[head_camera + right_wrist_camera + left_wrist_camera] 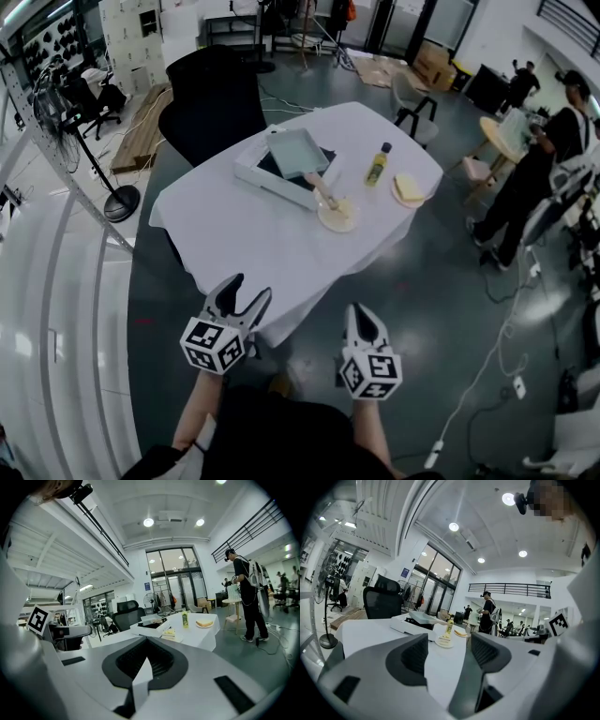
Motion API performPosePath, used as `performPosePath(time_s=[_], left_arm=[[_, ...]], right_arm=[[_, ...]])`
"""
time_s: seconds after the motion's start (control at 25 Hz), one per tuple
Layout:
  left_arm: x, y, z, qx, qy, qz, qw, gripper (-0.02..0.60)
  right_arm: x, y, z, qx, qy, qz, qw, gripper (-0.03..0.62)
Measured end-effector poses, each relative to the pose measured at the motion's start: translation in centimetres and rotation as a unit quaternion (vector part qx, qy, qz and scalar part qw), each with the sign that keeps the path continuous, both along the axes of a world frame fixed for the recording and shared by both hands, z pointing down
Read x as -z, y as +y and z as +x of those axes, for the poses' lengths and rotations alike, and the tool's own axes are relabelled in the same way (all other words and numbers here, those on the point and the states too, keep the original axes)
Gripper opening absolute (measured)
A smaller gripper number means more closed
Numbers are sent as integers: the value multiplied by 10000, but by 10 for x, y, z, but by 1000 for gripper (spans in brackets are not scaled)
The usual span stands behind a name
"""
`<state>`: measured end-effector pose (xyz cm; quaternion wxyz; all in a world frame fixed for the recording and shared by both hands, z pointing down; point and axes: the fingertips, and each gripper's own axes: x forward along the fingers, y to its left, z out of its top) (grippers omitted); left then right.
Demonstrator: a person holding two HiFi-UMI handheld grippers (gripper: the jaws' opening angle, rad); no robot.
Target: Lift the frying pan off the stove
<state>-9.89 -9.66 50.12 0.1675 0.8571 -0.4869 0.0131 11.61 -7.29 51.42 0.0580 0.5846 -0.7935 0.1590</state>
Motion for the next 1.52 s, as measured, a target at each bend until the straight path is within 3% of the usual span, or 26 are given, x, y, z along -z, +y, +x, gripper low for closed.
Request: performPosePath(time_s=[0.68, 0.84, 1.52], left_arm=[[-7, 19, 33, -341, -2, -166, 9993, 272], [-3, 12, 45, -429, 152, -155, 9988, 272], [4, -94, 89, -476, 174, -160, 9986, 272]], right_arm=[[-9, 32, 18, -198, -53, -31, 9998, 5], [-9, 27, 25, -252, -60, -52, 9996, 5], [0, -70, 52, -71, -16, -76, 9999, 5]])
